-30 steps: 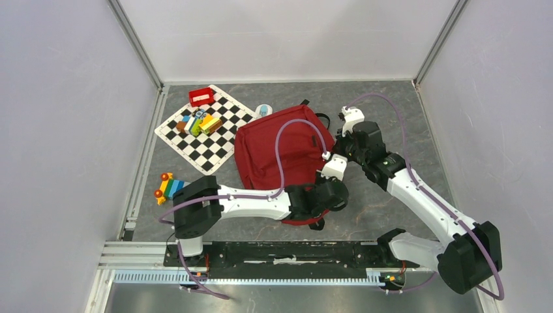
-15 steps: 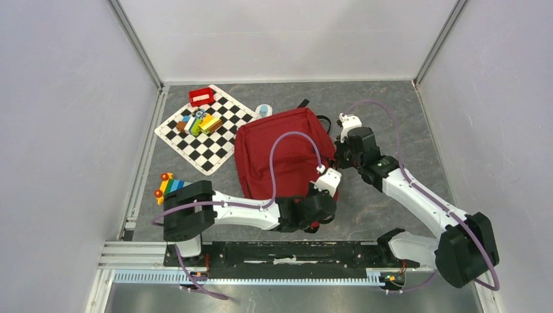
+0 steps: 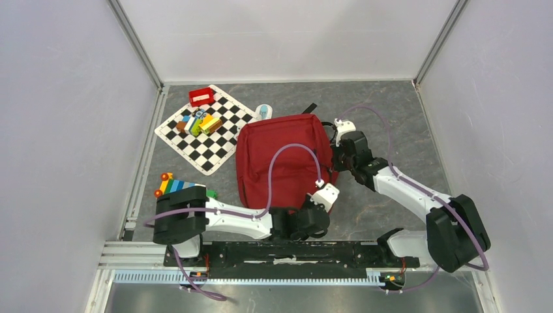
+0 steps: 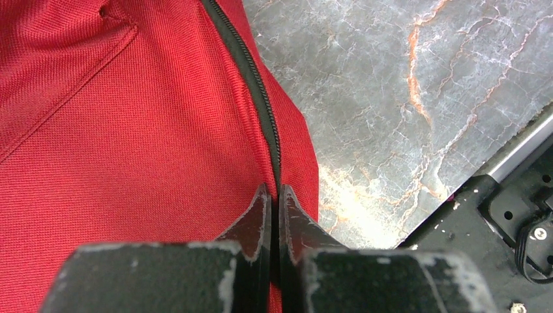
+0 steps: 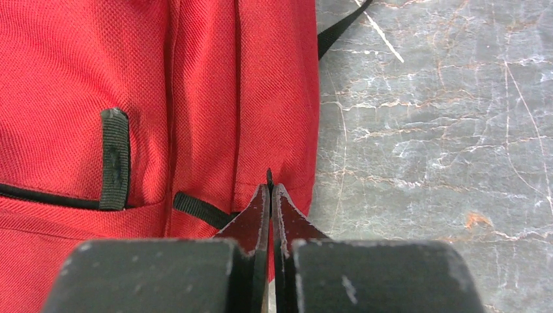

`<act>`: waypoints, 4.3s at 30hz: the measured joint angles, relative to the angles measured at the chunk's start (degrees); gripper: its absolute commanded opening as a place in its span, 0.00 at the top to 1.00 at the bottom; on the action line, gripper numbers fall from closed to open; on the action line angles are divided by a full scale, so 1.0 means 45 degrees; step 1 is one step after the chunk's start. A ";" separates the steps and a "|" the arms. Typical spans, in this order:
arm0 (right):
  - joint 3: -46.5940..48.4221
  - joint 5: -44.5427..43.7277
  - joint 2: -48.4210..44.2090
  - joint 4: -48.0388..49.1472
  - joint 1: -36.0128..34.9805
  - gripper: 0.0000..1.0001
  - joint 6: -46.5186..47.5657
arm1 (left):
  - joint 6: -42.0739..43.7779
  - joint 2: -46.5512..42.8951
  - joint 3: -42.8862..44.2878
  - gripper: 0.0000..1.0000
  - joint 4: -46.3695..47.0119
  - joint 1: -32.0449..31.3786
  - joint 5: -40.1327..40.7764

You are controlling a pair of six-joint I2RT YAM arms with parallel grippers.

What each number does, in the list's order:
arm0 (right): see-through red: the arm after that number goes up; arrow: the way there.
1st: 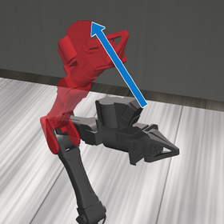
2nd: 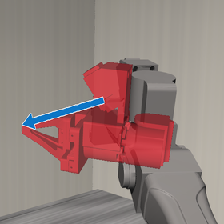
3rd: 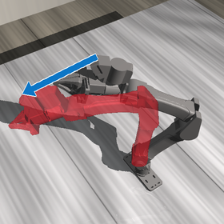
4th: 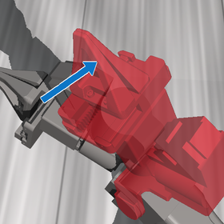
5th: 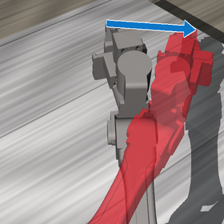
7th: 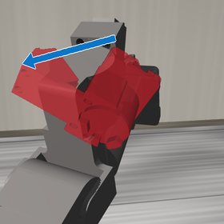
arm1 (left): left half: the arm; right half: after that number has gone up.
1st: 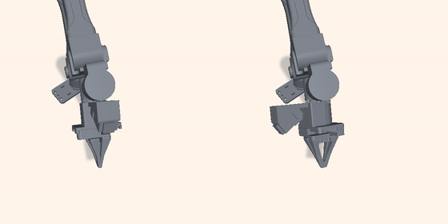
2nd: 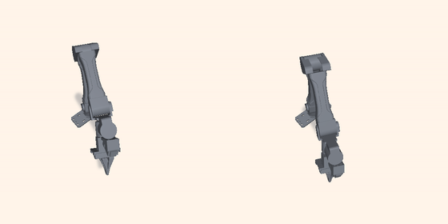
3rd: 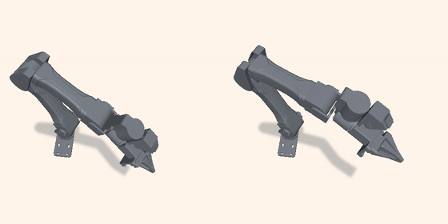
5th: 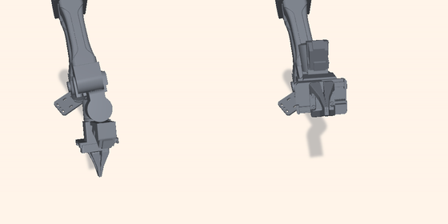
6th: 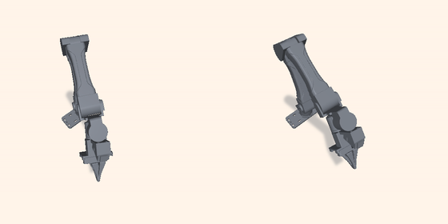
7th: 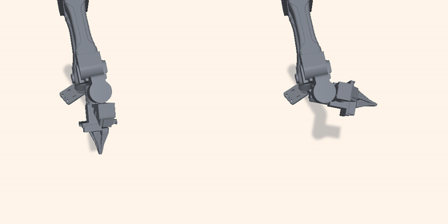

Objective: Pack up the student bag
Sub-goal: Zip the student bag at the center of the board, then unzip the student bag at the center of the board.

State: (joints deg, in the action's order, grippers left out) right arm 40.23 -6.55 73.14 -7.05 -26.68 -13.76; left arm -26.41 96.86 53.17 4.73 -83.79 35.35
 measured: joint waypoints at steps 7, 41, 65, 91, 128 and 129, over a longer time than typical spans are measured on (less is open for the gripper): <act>0.0005 -0.0155 0.0782 0.0529 -0.0107 1.00 0.0015 | 0.0539 -0.0291 -0.0029 0.98 -0.0117 -0.0219 -0.0019; 0.2142 0.0413 -0.0801 -0.1530 0.0457 0.25 -0.0063 | -0.0481 -0.0981 0.5197 0.35 -0.5299 0.5906 -0.3361; 0.2351 -0.0816 -0.2191 -0.4624 0.0709 0.32 -0.2783 | 0.0126 0.3740 1.0001 0.57 -0.8680 0.6679 -0.4546; 0.2098 0.0282 -0.1865 -0.3789 0.0743 0.18 -0.1846 | -0.0321 0.3847 0.9131 0.98 -0.8315 0.6683 -0.4794; 0.3512 0.5367 0.3366 -0.1447 0.0884 1.00 -0.2414 | -0.0597 0.1486 0.6994 0.98 -0.7009 0.6688 -0.4391; 0.3512 0.5357 0.3381 -0.1447 0.0884 1.00 -0.2385 | -0.0597 0.1447 0.6975 0.98 -0.6994 0.6688 -0.4284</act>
State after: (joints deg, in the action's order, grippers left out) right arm 56.03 17.56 88.36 -13.56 -22.70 -24.49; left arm -29.10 103.37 84.55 -26.74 -53.69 16.08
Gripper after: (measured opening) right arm 0.015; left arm 0.029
